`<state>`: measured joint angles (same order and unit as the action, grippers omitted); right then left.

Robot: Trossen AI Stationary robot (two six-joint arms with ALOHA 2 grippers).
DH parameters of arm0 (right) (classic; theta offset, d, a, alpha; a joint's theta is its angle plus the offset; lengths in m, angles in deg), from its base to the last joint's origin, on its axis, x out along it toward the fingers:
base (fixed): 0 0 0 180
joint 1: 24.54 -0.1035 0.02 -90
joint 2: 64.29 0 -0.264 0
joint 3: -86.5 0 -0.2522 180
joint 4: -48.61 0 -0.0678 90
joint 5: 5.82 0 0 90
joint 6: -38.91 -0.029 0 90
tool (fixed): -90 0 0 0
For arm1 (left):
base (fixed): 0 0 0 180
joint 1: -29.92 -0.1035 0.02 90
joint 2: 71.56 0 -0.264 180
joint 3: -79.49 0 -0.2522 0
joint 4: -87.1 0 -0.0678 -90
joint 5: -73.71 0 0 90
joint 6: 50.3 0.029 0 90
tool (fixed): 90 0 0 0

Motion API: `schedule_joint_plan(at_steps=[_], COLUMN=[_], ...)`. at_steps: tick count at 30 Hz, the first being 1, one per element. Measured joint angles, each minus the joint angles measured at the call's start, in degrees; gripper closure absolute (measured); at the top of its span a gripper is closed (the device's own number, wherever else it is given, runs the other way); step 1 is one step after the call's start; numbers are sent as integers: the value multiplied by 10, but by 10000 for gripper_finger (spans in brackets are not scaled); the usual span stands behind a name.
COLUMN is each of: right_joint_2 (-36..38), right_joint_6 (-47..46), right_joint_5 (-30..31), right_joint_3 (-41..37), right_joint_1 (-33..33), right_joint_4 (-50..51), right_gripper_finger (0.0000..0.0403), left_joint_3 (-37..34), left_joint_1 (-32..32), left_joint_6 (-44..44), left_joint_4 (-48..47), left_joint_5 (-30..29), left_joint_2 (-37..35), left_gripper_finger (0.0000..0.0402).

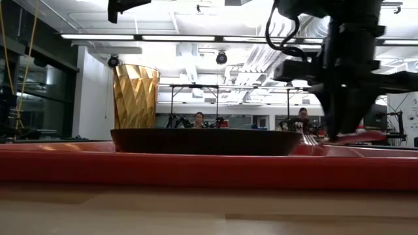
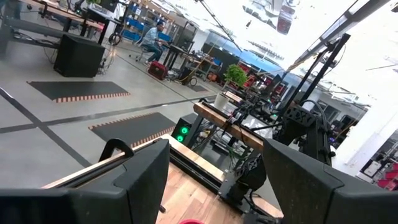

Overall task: Pick and place plate/cup/fork/spoon on tray
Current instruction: Put the pink fork on the right side of the the black plate on the red tray

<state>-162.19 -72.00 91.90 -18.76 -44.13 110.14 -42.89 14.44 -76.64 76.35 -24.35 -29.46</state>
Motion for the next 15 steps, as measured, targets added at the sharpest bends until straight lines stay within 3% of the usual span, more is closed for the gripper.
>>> schedule_joint_plan(at_steps=[15], right_joint_2=[0], right_joint_6=[-11], right_joint_5=[-5], right_joint_3=[-60], right_joint_1=[-15], right_joint_4=[-34], right_gripper_finger=[386], left_joint_3=[0], left_joint_1=[0], left_joint_6=[0], left_joint_4=[2], left_joint_5=[0], left_joint_2=[0], left_gripper_finger=[153])
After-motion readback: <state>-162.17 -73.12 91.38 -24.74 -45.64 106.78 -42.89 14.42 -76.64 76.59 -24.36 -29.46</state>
